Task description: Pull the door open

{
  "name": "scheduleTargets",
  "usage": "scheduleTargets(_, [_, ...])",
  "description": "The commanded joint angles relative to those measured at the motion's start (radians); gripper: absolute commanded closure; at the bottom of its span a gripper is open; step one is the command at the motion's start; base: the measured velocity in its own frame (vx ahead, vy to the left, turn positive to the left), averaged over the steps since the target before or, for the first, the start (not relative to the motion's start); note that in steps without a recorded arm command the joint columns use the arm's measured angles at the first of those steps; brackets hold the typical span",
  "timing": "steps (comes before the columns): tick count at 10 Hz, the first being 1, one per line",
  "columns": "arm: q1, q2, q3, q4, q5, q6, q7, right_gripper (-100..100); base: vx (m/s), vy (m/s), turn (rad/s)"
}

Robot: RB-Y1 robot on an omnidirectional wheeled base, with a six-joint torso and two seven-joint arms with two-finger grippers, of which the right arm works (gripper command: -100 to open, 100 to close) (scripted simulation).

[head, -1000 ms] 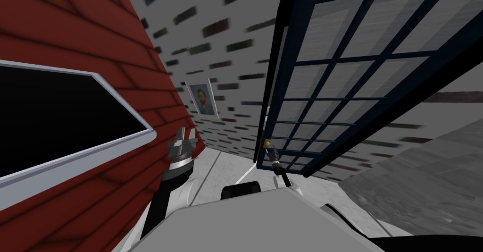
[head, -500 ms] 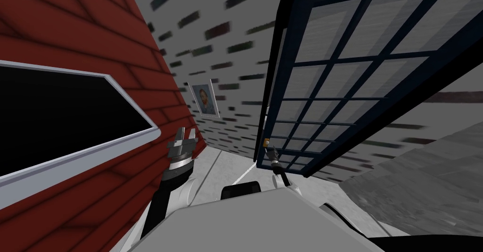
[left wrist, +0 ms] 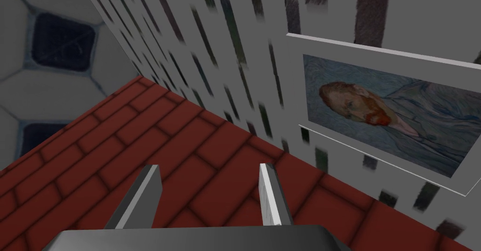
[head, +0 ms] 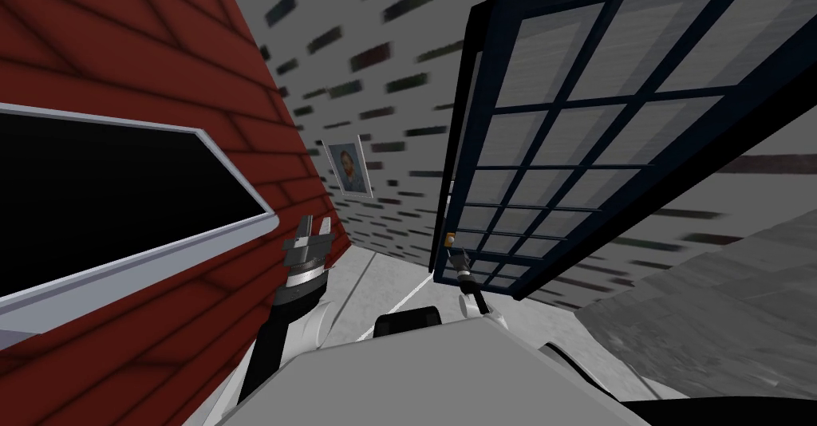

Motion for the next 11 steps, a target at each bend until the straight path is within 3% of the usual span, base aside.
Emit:
scheduleTargets(1, [-0.002,0.004,0.007,-0.003,-0.02,0.002,-0.05,-100,-0.051,-0.014,0.06])
scheduleTargets(11, [-0.01,0.02,0.041,-0.022,-0.113,0.011,-0.294,-100,-0.052,-0.015,0.038])
